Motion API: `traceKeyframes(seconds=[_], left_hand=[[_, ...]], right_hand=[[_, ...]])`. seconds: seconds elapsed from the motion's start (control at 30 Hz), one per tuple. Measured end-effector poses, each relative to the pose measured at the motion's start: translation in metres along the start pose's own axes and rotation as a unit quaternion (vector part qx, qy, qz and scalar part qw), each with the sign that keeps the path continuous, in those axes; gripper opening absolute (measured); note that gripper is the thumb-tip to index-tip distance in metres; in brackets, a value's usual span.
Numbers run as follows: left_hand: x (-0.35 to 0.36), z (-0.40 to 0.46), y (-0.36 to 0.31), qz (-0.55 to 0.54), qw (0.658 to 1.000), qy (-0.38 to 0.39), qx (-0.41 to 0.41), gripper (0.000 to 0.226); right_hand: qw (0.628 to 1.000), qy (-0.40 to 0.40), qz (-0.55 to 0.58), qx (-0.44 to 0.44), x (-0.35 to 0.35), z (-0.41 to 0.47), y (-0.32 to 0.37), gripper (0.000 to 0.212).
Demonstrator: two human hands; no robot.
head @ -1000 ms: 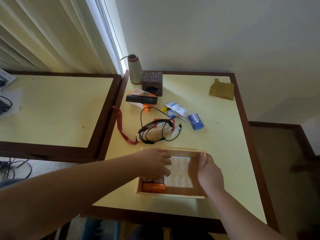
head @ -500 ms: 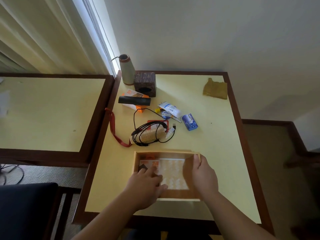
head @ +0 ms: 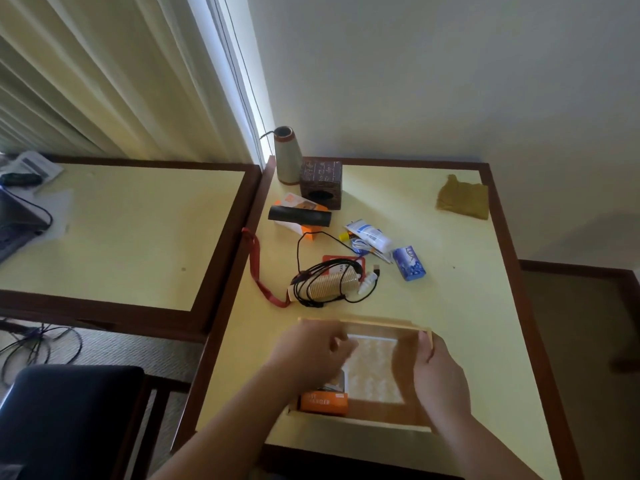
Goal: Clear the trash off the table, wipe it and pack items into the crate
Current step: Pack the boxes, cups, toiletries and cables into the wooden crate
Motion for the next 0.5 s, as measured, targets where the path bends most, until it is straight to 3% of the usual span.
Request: traceKeyframes(seconds=[0.17, 0.23, 0.3, 0.43, 0.5], left_hand=[[-0.126, 0.046, 0.022, -0.032, 0.977, -0.210, -0.030, 0.024], [-0.156, 0.087, 0.038, -0.017, 0.967, -0.253, -0.023, 0.015], [-0.165, 0.135, 0.051, 0.028, 0.969, -0.244, -0.010, 0.023], [-0.161, 0.211, 0.062, 0.188, 0.970, -0.153, 0.009, 0.068], [-0.159, 0.233, 0.068, 0.240, 0.964, -0.113, 0.008, 0.080]], right_hand=[[1.000, -0.007, -0.020, 0.012, -0.002, 0.001, -0.001, 0.059], [1.000, -0.004, -0.026, 0.017, -0.001, 0.000, -0.002, 0.058], [0.999, -0.002, -0.033, 0.020, -0.001, 0.000, -0.002, 0.058], [0.998, 0.001, -0.041, 0.038, 0.002, -0.002, -0.005, 0.058], [0.998, 0.002, -0.040, 0.045, 0.003, -0.001, -0.007, 0.056]])
Point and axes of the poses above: each hand's wrist, its own z-axis towards the middle knuckle, its own x-axis out of the palm, y = z × x, the point moved 10 cm from there along z, towards the middle knuckle, and after that the axes turned 1 degree about -y, right-handed, at the moved point
